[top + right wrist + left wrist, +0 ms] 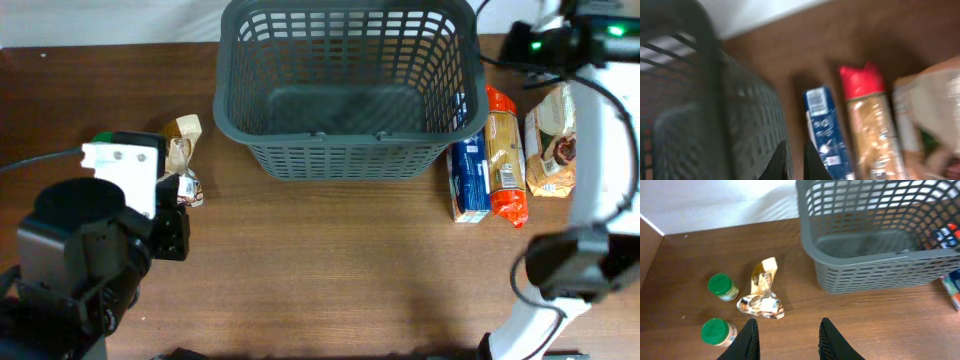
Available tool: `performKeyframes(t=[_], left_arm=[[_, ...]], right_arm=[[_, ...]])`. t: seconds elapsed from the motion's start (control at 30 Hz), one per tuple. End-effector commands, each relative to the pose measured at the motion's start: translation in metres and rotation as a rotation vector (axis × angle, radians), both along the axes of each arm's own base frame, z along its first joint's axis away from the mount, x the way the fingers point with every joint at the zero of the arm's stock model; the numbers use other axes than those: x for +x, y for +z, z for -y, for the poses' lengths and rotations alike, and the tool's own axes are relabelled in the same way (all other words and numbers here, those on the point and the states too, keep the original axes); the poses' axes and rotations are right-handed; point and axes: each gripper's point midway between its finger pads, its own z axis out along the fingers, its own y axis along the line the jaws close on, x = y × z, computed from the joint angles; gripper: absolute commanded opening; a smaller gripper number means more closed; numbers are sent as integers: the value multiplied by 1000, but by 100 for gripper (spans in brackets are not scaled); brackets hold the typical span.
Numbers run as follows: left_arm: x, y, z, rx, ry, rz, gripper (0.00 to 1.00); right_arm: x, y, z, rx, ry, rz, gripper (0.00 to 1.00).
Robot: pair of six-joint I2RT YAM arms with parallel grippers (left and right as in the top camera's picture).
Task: Pack container
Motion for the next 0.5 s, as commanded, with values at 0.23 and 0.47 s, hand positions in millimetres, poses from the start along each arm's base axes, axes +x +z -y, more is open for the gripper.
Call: performKeyframes(t=[0.23,0.47], left_arm=[[-6,-21,-16,44,67,-103,21],[-12,-32,-18,68,70,-164,21]], right_arm=[[17,-40,-84,105,170,-66,4],[16,-40,-91,37,164,-65,4]])
